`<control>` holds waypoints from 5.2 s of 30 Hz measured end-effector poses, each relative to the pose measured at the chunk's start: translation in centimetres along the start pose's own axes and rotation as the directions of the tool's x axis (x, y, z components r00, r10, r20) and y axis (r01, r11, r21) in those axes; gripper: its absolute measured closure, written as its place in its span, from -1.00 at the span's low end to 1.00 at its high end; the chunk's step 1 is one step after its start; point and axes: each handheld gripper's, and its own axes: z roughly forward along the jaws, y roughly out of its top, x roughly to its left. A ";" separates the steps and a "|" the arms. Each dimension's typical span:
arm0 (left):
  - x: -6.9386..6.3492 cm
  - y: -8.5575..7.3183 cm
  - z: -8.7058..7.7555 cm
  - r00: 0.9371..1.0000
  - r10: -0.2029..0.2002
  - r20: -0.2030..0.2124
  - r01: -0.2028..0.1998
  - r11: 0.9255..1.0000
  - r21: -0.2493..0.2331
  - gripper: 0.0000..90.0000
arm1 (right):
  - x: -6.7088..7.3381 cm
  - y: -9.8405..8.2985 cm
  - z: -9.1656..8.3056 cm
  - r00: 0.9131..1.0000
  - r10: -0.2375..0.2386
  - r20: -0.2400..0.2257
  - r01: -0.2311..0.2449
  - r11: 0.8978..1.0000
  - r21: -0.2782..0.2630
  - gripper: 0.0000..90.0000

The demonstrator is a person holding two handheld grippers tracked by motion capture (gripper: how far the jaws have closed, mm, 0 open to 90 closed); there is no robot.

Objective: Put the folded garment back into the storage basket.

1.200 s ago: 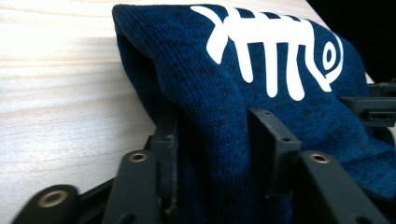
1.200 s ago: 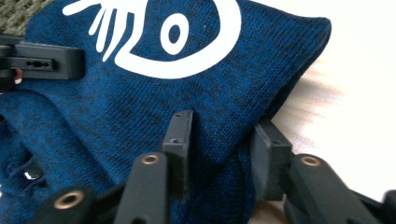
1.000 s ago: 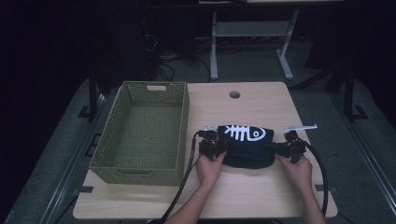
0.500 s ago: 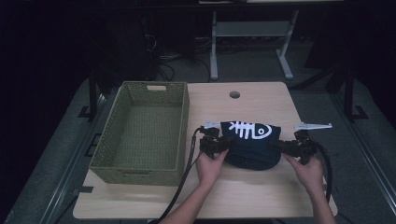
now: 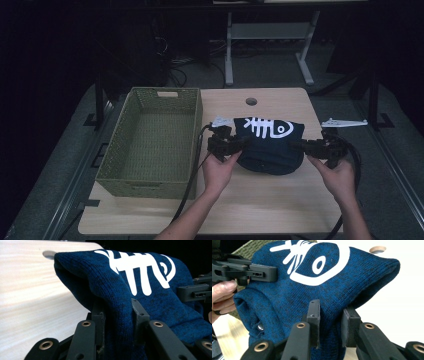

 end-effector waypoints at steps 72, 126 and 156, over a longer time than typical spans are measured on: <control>9.8 4.8 -12.0 0.993 -0.099 -0.064 0.093 0.992 -0.090 0.53 | 8.4 9.8 9.0 0.971 -0.052 -0.234 0.054 0.999 0.001 0.60; 16.2 3.3 -18.9 0.966 -0.189 -0.176 0.165 0.975 -0.146 0.52 | 14.7 12.8 17.5 0.947 -0.081 -0.311 0.098 0.994 0.039 0.60; 21.3 1.1 -21.8 0.934 -0.236 -0.268 0.219 0.971 -0.092 0.49 | 17.7 11.9 24.6 0.938 -0.045 -0.343 0.088 0.990 0.111 0.60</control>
